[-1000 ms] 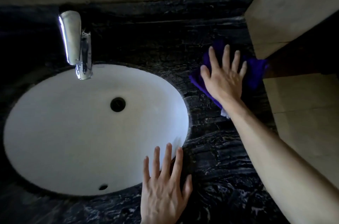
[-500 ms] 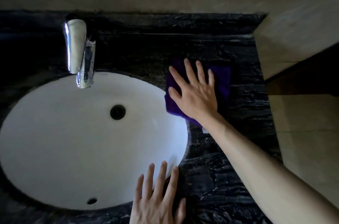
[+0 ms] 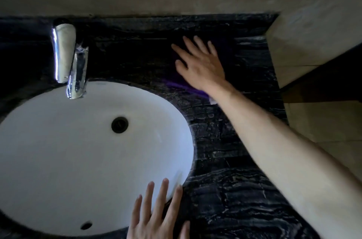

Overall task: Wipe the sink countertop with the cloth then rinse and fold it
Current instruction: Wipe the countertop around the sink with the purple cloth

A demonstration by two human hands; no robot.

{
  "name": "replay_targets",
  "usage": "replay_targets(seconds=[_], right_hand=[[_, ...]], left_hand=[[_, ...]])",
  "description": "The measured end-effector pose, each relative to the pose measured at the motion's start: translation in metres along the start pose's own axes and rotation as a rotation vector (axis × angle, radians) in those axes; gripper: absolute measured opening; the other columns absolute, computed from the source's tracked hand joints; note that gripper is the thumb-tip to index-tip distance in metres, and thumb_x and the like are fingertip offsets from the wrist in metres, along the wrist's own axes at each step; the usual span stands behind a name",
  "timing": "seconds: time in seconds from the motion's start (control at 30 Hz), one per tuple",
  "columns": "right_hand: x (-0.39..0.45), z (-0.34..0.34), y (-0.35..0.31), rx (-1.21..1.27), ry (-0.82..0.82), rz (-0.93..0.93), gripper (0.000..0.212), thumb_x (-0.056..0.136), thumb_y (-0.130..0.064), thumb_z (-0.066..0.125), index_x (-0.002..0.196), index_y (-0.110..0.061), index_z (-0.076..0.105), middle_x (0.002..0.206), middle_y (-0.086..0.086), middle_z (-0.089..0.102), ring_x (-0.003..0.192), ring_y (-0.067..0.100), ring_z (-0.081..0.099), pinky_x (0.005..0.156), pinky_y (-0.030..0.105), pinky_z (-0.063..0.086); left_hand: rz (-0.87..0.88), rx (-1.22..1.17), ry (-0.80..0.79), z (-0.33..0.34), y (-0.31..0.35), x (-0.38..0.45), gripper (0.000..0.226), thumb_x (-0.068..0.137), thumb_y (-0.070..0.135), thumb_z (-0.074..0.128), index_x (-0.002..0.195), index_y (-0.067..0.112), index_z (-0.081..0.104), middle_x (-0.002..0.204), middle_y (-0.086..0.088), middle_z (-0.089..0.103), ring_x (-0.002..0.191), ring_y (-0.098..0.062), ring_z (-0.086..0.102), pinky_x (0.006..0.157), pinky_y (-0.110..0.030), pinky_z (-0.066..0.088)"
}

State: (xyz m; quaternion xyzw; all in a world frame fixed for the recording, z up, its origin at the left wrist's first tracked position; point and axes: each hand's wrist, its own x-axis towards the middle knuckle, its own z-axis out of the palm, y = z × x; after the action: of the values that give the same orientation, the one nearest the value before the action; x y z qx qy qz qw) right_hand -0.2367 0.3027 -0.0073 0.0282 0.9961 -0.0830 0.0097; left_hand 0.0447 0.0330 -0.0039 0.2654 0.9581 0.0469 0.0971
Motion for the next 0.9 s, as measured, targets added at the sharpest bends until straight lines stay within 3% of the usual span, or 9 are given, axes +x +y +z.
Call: replay_targets(seconds=[0.17,0.27,0.43,0.57,0.73,0.9], right_hand=[[-0.022,-0.014,0.073,-0.015,0.010,0.132,0.059,0.099,-0.054,0.025,0.156,-0.043,0.030,0.166,-0.006,0.030,0.156,0.022,0.020,0.125,0.051,0.014],[-0.040,-0.022,0.113,0.009,0.049,0.295,0.059,0.099,-0.054,0.025,0.156,-0.042,0.029,0.167,-0.002,0.028,0.155,0.025,0.020,0.125,0.052,0.015],[-0.073,-0.035,0.147,0.260,-0.006,0.621,0.057,0.102,-0.055,0.025,0.158,-0.047,0.017,0.171,0.005,0.014,0.154,0.032,0.020,0.123,0.046,0.021],[-0.129,-0.030,0.114,0.144,0.016,0.504,0.056,0.104,-0.051,0.024,0.160,-0.041,0.018,0.172,0.001,0.007,0.157,0.028,0.008,0.124,0.049,0.020],[-0.267,-0.014,0.047,-0.070,-0.011,0.334,0.059,0.103,-0.053,0.028,0.159,-0.036,0.027,0.169,0.011,0.021,0.155,0.037,0.018,0.121,0.061,0.019],[-0.431,0.010,-0.086,-0.067,-0.115,0.158,0.066,0.091,-0.053,0.052,0.154,-0.039,0.038,0.165,0.014,0.029,0.150,0.044,0.030,0.113,0.067,0.031]], left_hand=[[0.013,-0.099,-0.031,-0.006,0.000,-0.002,0.076,0.073,0.058,0.058,0.143,0.029,0.052,0.148,-0.007,0.056,0.132,-0.040,0.055,0.102,-0.051,0.038],[0.010,-0.108,-0.066,-0.006,0.000,-0.002,0.075,0.077,0.058,0.056,0.146,0.028,0.053,0.151,-0.006,0.053,0.135,-0.039,0.053,0.104,-0.052,0.036],[0.018,-0.141,-0.092,-0.006,0.002,-0.005,0.073,0.085,0.057,0.053,0.150,0.025,0.047,0.156,-0.006,0.047,0.141,-0.037,0.047,0.104,-0.057,0.048],[0.010,-0.133,-0.117,-0.010,0.005,-0.006,0.070,0.093,0.057,0.044,0.154,0.023,0.040,0.158,-0.007,0.044,0.145,-0.036,0.041,0.107,-0.057,0.046],[-0.001,-0.127,-0.134,-0.012,0.004,-0.007,0.069,0.098,0.057,0.036,0.157,0.022,0.031,0.158,-0.007,0.043,0.146,-0.036,0.039,0.109,-0.056,0.044],[-0.026,-0.132,-0.133,-0.013,0.004,-0.006,0.068,0.098,0.055,0.036,0.156,0.021,0.034,0.157,-0.008,0.046,0.145,-0.035,0.042,0.110,-0.055,0.042]])
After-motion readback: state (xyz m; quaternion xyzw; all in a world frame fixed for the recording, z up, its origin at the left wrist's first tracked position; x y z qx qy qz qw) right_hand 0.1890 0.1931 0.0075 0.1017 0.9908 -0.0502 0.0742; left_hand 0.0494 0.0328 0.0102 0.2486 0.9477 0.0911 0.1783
